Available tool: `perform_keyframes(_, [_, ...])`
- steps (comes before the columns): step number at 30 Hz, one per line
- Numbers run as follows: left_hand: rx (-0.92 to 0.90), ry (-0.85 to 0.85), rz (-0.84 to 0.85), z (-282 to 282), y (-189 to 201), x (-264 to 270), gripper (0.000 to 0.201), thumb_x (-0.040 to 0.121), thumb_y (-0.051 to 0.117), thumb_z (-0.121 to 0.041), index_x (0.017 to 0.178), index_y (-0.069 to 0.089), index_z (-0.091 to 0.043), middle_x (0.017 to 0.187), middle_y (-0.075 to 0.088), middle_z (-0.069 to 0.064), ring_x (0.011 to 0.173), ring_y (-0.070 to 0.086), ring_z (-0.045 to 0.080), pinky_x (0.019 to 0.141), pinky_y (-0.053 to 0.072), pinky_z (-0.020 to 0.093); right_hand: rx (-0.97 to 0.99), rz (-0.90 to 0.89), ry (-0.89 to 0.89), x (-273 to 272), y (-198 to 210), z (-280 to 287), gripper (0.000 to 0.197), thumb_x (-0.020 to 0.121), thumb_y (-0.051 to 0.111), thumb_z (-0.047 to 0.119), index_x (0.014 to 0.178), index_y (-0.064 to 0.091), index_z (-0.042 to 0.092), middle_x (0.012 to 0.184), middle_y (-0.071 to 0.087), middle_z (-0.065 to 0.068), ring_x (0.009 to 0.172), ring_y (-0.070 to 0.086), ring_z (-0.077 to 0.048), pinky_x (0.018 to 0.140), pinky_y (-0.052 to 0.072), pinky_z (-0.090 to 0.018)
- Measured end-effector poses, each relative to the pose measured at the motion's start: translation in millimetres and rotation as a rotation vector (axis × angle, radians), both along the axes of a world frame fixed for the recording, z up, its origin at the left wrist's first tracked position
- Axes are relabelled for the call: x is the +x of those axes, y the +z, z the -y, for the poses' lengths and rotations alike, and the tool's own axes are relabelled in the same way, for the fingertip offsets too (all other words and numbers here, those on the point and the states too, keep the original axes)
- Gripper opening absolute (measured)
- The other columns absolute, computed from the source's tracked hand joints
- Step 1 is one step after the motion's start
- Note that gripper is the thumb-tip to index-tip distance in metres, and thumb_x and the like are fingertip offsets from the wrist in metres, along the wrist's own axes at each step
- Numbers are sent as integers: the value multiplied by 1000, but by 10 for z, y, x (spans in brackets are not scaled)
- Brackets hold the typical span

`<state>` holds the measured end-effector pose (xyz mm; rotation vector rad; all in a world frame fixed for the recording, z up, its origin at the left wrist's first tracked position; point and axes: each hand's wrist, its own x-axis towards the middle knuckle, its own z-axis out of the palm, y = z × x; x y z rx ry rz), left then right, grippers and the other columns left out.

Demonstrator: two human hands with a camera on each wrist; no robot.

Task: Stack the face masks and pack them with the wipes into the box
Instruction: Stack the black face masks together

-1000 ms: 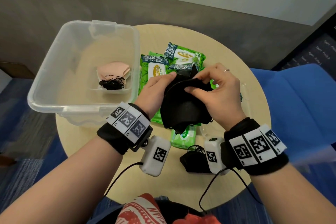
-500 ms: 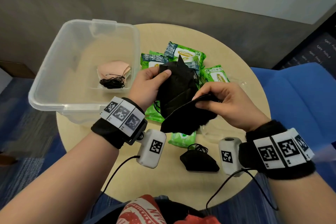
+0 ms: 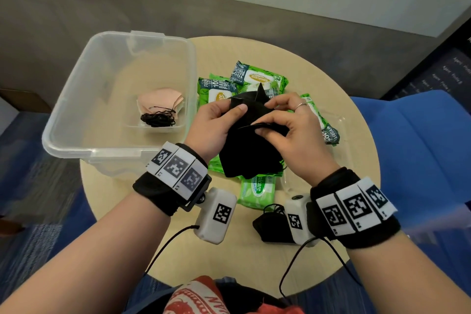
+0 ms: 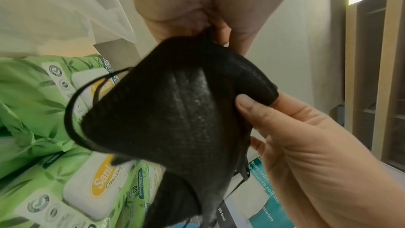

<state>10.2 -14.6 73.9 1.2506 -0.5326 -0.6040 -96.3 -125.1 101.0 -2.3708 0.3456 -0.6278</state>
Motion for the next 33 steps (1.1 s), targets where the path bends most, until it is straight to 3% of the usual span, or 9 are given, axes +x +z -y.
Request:
perform_keyframes(3, [24,16,22,4,-18,1,17,78,56,-22,80,66,-8,66,65,-1,64,56,11,64,46,22,-122,-87,-31,12,-18,-49,18,70,65,28,84,75,24,94,49,10,97,44,-17,84,32,-37])
perform_keyframes(7, [31,-12,25,17,-53,-9,17,77,56,-23,80,68,-11,68,67,-2,66,57,13,67,47,24,-54,-218,61,39,-9,-74,12,75,72,20,87,74,24,89,46,5,94,46,-19,87,37,-40])
perform_keyframes(11, [42,-47,35,24,-87,-11,12,86,56,-16,84,68,-12,71,70,-6,69,61,7,68,49,17,73,-224,155,56,8,-70,11,78,68,6,88,71,11,80,45,12,83,50,-12,78,38,-19])
perform_keyframes(18, [97,30,-68,3,-70,25,30,97,46,-19,78,66,-8,69,64,5,66,56,13,67,45,23,278,-148,169,14,-49,16,11,75,66,8,79,68,18,71,56,24,76,54,3,74,42,-18])
perform_keyframes(23, [113,30,-235,-66,-94,82,37,97,44,-30,80,73,-13,75,72,6,71,64,16,72,48,26,500,-60,254,-80,50,76,29,80,63,-9,72,61,19,66,58,21,67,53,7,67,40,-9])
perform_keyframes(25, [133,-18,-271,-75,-125,91,39,90,52,-43,89,74,-10,93,70,18,84,64,23,86,47,34,576,-17,283,-100,91,79,21,78,63,-6,73,59,14,64,58,18,64,53,4,65,41,-10])
perform_keyframes(28, [83,-142,-418,-99,-159,47,66,72,61,-57,112,66,-5,130,47,33,114,49,39,111,24,50,661,35,306,-120,127,83,9,72,61,3,71,57,11,61,56,14,61,51,1,62,41,-12])
perform_keyframes(30, [34,-151,-429,-99,-146,22,59,74,61,-53,108,66,-5,125,51,33,108,48,36,106,30,48,699,46,318,-132,126,100,8,72,60,3,70,56,10,60,55,14,60,50,0,60,41,-12])
perform_keyframes(33, [-8,-97,-287,-102,-97,25,22,71,68,-27,86,71,-11,87,70,9,76,64,17,74,51,26,697,42,295,-150,86,146,7,72,60,4,71,57,10,62,54,14,63,49,-1,63,40,-12])
